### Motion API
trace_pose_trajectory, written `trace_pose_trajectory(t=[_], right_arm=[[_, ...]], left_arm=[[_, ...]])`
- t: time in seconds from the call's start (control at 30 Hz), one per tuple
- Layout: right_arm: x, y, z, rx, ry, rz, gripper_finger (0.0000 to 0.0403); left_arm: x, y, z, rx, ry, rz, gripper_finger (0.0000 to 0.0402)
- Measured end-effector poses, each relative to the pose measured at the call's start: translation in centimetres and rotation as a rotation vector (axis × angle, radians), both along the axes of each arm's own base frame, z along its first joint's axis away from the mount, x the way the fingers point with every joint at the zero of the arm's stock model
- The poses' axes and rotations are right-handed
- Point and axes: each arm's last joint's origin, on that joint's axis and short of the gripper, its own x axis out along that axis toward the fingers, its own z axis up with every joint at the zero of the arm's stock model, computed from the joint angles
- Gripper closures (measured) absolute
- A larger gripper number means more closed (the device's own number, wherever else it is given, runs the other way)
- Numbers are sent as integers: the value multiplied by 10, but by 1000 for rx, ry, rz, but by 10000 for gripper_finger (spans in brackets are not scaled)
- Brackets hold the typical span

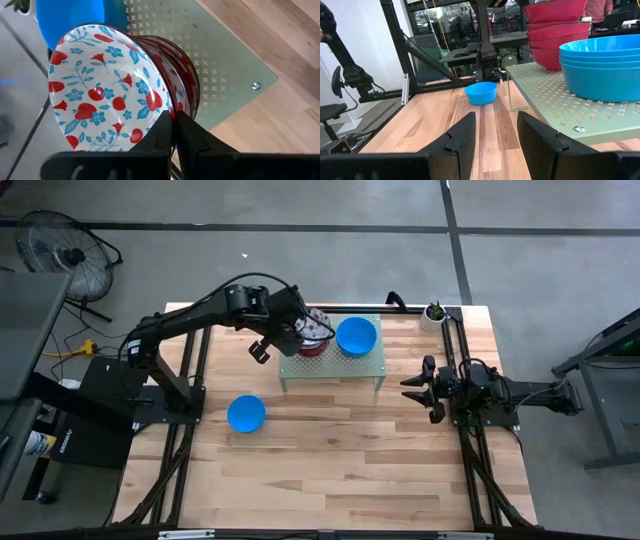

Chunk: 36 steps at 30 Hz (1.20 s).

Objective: Pick & Place Mini bowls
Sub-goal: Stack the red patterned bowl on the stacked red patterned bowl on the shelf

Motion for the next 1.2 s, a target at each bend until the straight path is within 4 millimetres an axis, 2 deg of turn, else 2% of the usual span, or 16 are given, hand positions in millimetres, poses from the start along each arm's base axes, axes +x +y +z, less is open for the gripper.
trace_pose_trajectory(t=[0.3,0.9,1.2], right_arm=[[0,0,0,0,0,0,269],[0,0,0,0,0,0,269],[0,0,0,0,0,0,269]], left_arm=[[2,0,-14,-16,41,1,401],[15,4,-23,2,30,16,400],[14,4,-24,-1,43,14,344]])
